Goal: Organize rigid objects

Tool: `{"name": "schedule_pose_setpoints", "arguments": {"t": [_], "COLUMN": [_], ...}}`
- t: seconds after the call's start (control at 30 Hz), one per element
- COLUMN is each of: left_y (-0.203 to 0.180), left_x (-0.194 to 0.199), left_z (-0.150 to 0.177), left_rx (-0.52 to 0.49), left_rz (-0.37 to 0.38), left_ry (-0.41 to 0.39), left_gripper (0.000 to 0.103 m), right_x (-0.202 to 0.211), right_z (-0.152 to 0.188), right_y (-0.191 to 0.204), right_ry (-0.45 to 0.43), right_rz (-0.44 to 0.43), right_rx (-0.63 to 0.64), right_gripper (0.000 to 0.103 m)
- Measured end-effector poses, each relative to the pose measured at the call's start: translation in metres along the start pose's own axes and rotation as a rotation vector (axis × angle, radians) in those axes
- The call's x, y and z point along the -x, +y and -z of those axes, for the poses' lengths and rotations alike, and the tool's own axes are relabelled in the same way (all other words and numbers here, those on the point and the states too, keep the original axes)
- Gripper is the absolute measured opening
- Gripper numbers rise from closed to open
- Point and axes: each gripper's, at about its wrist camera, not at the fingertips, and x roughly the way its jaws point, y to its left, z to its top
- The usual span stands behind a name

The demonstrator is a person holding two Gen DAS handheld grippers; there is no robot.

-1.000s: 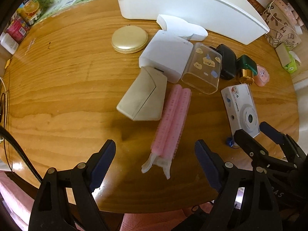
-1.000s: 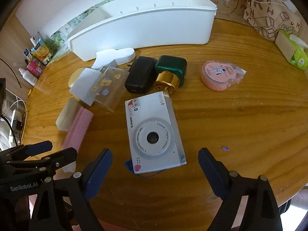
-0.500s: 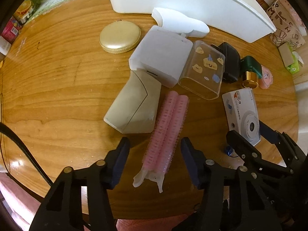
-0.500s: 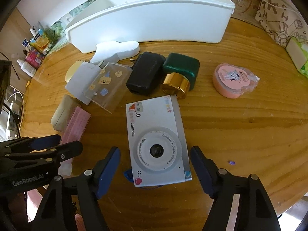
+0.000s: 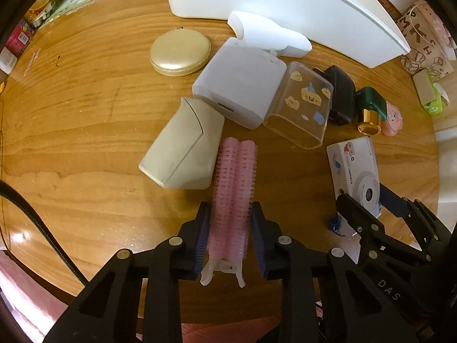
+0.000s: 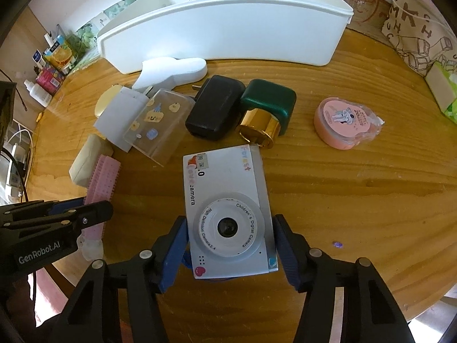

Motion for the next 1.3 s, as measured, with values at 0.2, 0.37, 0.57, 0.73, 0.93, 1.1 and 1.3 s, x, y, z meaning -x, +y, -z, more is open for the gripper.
{"name": "schedule_pose_setpoints", "arguments": {"t": [0.2, 0.37, 0.57, 0.73, 0.93, 1.1, 1.3], "left_y": [-0.003, -0.001, 0.005, 0.004, 0.006, 0.017, 0.016], "left_x": [0.003, 0.002, 0.008, 0.018, 0.041, 0.075, 0.108], "left_z": [0.023, 0.038, 0.066, 0.086, 0.089, 0.094, 0.082], "left_rx": [0.005, 0.029, 0.060, 0.074, 0.070, 0.062, 0.064], "left_rz": [0.012, 0.025, 0.046, 0.057, 0.066, 0.056, 0.058], "left_ry": [0.002, 0.000, -0.020, -0.044, -0.099, -0.174, -0.258], "left_gripper": [0.029, 0.028, 0.028, 0.028, 0.028, 0.028, 0.028], "right_x": [0.002, 0.005, 0.011, 0.016, 0.022, 0.033, 0.050], "right_z": [0.012, 0.021, 0.036, 0.047, 0.055, 0.060, 0.062], "right_y": [0.005, 0.004, 0.000, -0.003, -0.011, -0.016, -0.026], "right_ry": [0.010, 0.023, 0.036, 0.051, 0.071, 0.053, 0.004], "right_rz": [-0.008, -0.018, -0.057, -0.088, -0.152, -0.190, -0.236], "right_rx": [-0.007, -0.017, -0.040, -0.067, -0.137, -0.184, -0.220], "right_gripper": [0.060, 0.059, 0.059, 0.059, 0.059, 0.058, 0.058]}}
